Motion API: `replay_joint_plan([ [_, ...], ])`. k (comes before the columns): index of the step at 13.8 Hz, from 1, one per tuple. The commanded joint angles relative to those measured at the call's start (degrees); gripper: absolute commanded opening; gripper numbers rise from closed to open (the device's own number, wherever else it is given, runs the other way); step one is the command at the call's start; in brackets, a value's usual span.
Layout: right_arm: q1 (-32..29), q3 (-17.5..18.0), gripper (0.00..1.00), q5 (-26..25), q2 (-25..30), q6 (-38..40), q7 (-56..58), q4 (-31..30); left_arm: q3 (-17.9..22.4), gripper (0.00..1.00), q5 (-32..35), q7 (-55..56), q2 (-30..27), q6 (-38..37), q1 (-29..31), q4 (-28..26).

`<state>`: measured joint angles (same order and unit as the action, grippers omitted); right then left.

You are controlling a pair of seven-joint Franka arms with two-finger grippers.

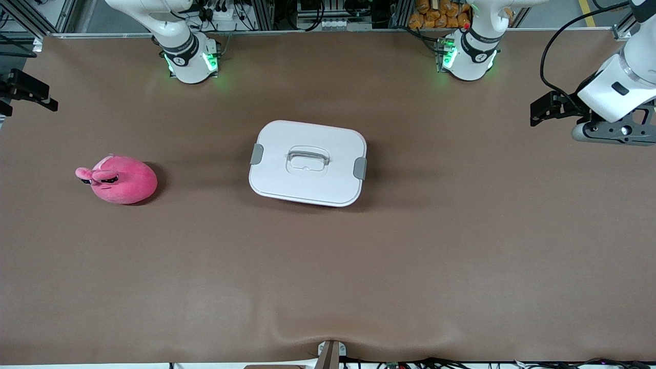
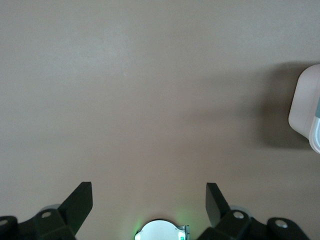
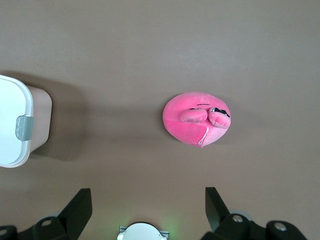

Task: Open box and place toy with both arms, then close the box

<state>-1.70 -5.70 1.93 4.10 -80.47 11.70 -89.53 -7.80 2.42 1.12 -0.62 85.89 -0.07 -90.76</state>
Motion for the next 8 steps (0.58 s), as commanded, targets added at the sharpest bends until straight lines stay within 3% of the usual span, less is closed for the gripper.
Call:
replay_joint_plan([
  [1,-1.0,0.6,1.0,0.3,-0.8,0.7,-0.7,1.6,-0.3,1.0,0.8,-1.1,-0.8,0.3,0.1,-0.8],
  [8,-0.8,0.5,1.0,0.2,-0.8,0.6,-0.7,1.5,-1.0,1.0,1.0,-0.9,-0.3,0.6,-0.3,-0.2],
])
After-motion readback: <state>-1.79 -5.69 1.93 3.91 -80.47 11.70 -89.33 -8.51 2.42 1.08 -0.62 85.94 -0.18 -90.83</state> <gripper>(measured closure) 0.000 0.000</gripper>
